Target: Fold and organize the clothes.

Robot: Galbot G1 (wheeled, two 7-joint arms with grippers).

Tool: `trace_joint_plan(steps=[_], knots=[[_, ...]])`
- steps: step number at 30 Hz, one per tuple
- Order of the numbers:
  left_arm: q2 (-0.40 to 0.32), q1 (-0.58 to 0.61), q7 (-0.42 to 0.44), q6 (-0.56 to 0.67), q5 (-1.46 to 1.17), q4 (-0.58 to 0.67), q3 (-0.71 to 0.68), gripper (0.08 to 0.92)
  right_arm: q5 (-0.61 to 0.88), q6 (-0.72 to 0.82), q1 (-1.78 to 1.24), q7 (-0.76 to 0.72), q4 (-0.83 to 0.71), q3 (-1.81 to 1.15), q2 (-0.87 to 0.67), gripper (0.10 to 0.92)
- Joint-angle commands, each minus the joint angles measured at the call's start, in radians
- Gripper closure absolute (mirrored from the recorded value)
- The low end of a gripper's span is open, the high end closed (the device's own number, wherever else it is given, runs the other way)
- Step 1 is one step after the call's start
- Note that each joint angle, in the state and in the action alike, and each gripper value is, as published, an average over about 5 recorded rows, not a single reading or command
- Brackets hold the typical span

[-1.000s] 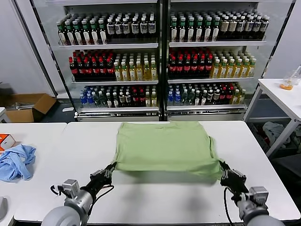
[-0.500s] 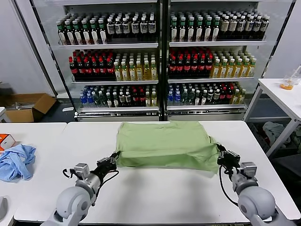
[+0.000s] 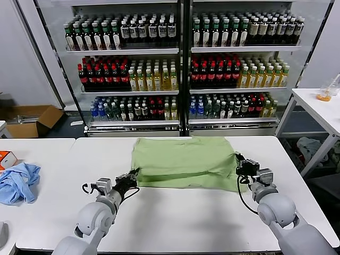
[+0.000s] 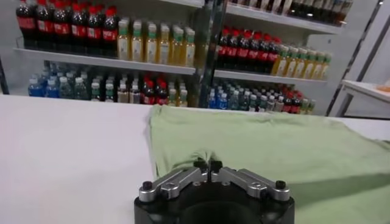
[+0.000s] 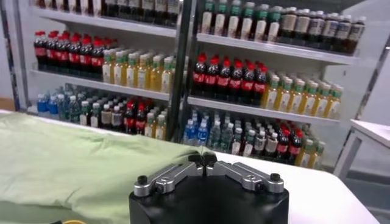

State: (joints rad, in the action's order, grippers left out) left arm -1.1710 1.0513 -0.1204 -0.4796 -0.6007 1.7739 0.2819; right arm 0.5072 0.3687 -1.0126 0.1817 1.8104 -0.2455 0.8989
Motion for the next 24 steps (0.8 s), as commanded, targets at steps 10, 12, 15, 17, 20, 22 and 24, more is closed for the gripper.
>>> trace_joint_plan(steps=[10, 12, 15, 17, 20, 22, 24], knots=[[-0.03, 0.088, -0.018, 0.03, 0.086, 0.054, 0.035, 0.564, 0.002, 0.054, -0.191, -0.002, 0.087, -0.095, -0.019, 0.448], [-0.033, 0.094, -0.018, 0.03, 0.09, 0.053, 0.033, 0.503, 0.016, 0.072, -0.198, 0.008, 0.075, -0.098, -0.013, 0.396], [-0.037, 0.085, -0.017, 0.028, 0.101, 0.032, 0.026, 0.417, 0.042, 0.105, -0.194, 0.021, 0.054, -0.092, 0.0, 0.31], [-0.039, 0.072, -0.018, 0.026, 0.107, 0.008, 0.022, 0.356, 0.061, 0.129, -0.185, 0.029, 0.039, -0.083, 0.009, 0.255], [-0.041, 0.055, -0.019, 0.017, 0.109, -0.033, 0.019, 0.27, 0.08, 0.16, -0.17, 0.04, 0.017, -0.069, 0.022, 0.212], [-0.041, 0.047, -0.019, 0.011, 0.11, -0.053, 0.016, 0.225, 0.088, 0.176, -0.161, 0.045, 0.003, -0.06, 0.027, 0.205], [-0.04, 0.044, -0.018, 0.006, 0.115, -0.062, 0.013, 0.191, 0.092, 0.186, -0.157, 0.048, -0.008, -0.054, 0.03, 0.203]])
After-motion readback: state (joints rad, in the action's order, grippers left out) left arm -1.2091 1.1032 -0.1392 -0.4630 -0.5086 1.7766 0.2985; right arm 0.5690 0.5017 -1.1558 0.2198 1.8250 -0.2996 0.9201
